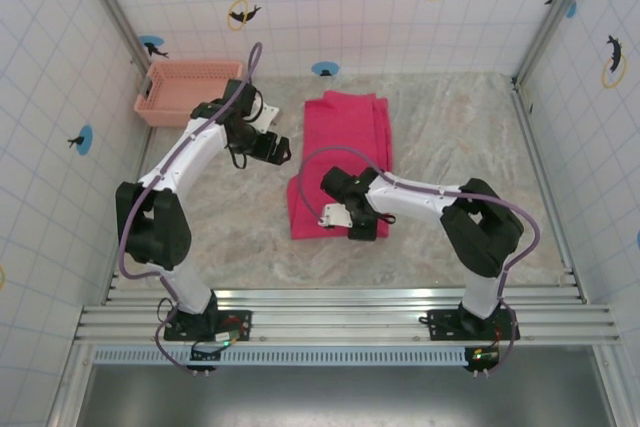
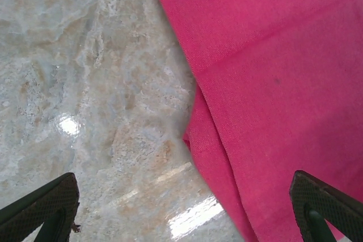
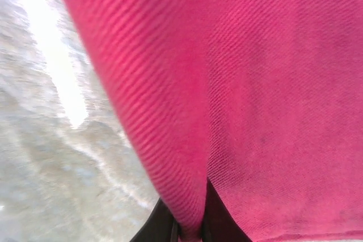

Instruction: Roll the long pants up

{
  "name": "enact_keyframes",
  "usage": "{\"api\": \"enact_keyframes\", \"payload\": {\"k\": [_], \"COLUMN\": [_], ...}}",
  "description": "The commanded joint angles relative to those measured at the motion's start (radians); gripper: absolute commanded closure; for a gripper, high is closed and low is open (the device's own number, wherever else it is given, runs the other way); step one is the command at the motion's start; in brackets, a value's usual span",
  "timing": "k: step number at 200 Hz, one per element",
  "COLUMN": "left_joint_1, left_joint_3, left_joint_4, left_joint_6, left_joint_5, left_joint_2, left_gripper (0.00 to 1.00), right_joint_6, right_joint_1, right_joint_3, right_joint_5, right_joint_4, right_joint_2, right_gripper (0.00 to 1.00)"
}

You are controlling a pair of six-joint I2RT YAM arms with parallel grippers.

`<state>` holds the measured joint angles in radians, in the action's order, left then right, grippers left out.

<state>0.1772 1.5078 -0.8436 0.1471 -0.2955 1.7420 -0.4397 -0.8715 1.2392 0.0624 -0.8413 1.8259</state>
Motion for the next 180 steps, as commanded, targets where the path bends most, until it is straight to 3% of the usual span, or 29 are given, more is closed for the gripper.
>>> {"api": "enact_keyframes", "payload": {"k": [1, 22, 68, 115, 157, 180], "left_joint_1": [0.002, 0.007, 0.031, 0.071, 0.132, 0.174], "left_joint_3": [-0.011, -0.017, -0.058, -0.044, -0.042, -0.062], "left_joint_4": [-0.042, -0.054, -0.068, -0.099, -0.108, -0.11], "left_joint_6": [-0.077, -0.101, -0.134, -0.137, -0.11, -0.092], "left_joint_5": [0.034, 0.05, 0.036, 0.026, -0.006, -0.027], "left_joint_2": [-0.044, -0.059, -0.114, -0.127, -0.119, -0.101], "left_gripper": [0.02, 0.03, 0.02, 0.03, 0.03, 0.11], "right_joint_6": [-0.012, 0.007, 0.054, 0.066, 0.043, 0.038], "right_joint_1": [0.016, 0.058, 0.193, 0.306, 0.357, 0.382], "right_joint_3": [0.125, 0.233, 0.465, 0.649, 0.688, 0.691], "right_joint_5": [-0.232, -0.452, -0.709, -0.804, -0.845, -0.853], "right_joint_4": [-0.209, -0.339, -0.478, -0.55, -0.566, -0.572], "right_joint_2": [0.01, 0.038, 0.197, 0.41, 0.509, 0.525], "right_gripper": [0.98, 0.99, 0.98, 0.97, 0.96, 0.96]}}
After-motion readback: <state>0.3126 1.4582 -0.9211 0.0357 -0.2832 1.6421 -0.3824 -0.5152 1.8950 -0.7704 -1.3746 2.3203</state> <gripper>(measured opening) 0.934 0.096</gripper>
